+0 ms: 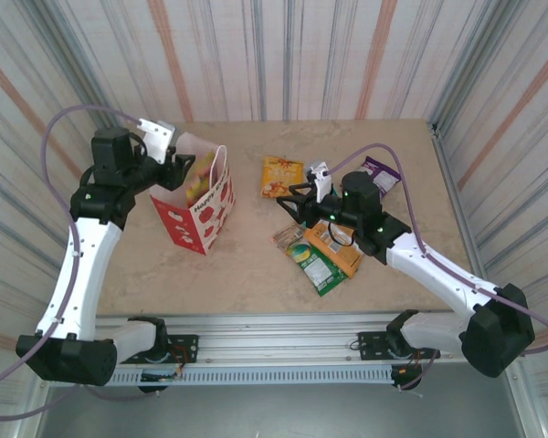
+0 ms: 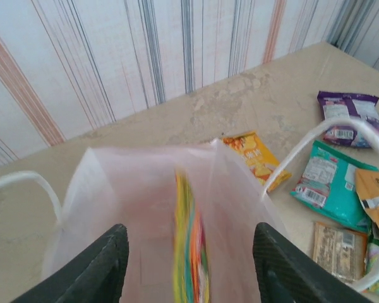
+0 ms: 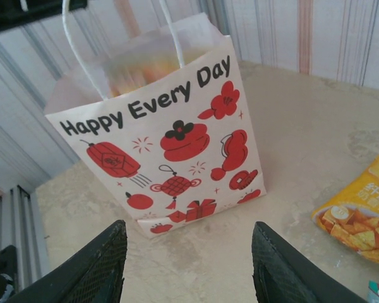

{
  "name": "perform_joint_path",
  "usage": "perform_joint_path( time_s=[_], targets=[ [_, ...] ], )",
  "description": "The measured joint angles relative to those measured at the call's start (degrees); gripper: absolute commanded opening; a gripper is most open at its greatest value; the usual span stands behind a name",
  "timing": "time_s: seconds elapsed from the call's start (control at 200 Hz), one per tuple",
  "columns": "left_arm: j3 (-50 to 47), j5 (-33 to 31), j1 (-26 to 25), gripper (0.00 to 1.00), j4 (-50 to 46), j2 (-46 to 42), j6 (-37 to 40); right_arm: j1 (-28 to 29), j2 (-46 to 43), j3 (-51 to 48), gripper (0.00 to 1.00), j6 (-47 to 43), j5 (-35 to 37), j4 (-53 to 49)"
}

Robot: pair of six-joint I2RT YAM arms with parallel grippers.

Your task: Place the snacks into the paper bag

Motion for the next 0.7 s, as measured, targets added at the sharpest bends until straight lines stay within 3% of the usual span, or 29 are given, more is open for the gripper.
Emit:
perform_joint_path(
  time_s=[0.155, 0.336, 0.701],
  targets=[
    [6.43, -0.04, -1.11, 0.59, -1.42, 1.16, 0.0, -0.7, 0.59, 0.11, 0.58, 3.3, 0.98, -3.02],
    [13.99, 0.61, -6.71, 0.6, -3.98, 2.67, 0.22, -5.03, 2.23, 2.89, 0.59, 8.22, 0.76, -10.47],
    [21.38, -1.03, -26.56, 0.6, -9.03, 9.57, 1.11, -21.62, 2.38, 5.7, 0.61, 15.08, -6.12, -26.03]
  ],
)
